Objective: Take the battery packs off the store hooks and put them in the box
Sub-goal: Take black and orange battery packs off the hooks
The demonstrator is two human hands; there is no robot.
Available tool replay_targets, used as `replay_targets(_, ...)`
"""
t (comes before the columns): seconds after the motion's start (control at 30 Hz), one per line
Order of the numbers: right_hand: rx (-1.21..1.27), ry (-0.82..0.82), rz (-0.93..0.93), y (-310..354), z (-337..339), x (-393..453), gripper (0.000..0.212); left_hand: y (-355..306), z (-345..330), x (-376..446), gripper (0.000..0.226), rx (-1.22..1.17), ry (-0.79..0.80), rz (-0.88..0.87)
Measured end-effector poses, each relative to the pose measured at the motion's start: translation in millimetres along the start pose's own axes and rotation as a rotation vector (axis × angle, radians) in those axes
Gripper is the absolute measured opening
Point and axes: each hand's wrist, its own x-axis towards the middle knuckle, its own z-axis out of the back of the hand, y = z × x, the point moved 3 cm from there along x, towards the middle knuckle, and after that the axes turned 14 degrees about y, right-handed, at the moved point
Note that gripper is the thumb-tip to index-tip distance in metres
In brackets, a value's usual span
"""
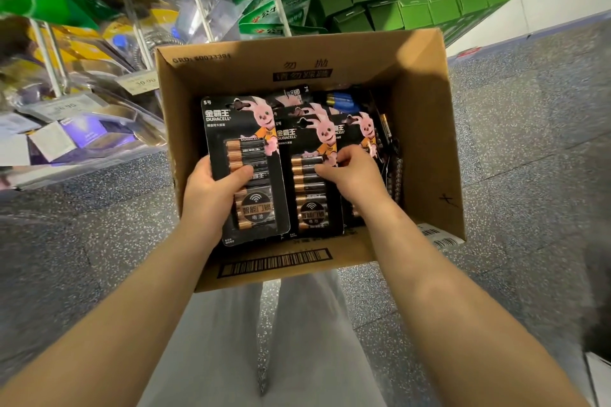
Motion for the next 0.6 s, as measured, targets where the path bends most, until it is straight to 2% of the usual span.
replay_targets(0.13, 0.086, 0.028, 0.083, -0.9, 3.3, -10.1, 0.026, -1.0, -0.7, -0.1, 0.023, -0.019, 0.008, -0.004)
replay_targets(0.27, 0.388, -0.092, 0.145, -2.7, 23.8, -23.6, 0.024, -2.9, -2.0, 1.1, 0.019, -0.038, 0.038, -0.002)
replay_targets(0.33, 0.497, -0.087, 0.190, -0.5, 34.7, -30.3, 0.021, -5.0, -5.1, 2.2, 0.016, -0.052, 0.060, 0.006)
replay_targets(0.4, 0.494, -0.008, 0.206, 4.8, 36.2, -32.6, 0.020, -8.1, -8.0, 3.3, 0.016, -0.054, 0.075, 0.030)
replay_targets(0.5, 0.345, 0.104, 0.185, 15.2, 25.6, -29.0, 0.021, -12.8, -10.4, 3.1, 0.021, -0.039, 0.100, 0.052)
replay_targets(0.6, 0.316, 0.114, 0.184, 24.0, 18.9, -27.3, 0.024, -14.8, -9.6, 0.3, 0.013, -0.046, 0.118, 0.045)
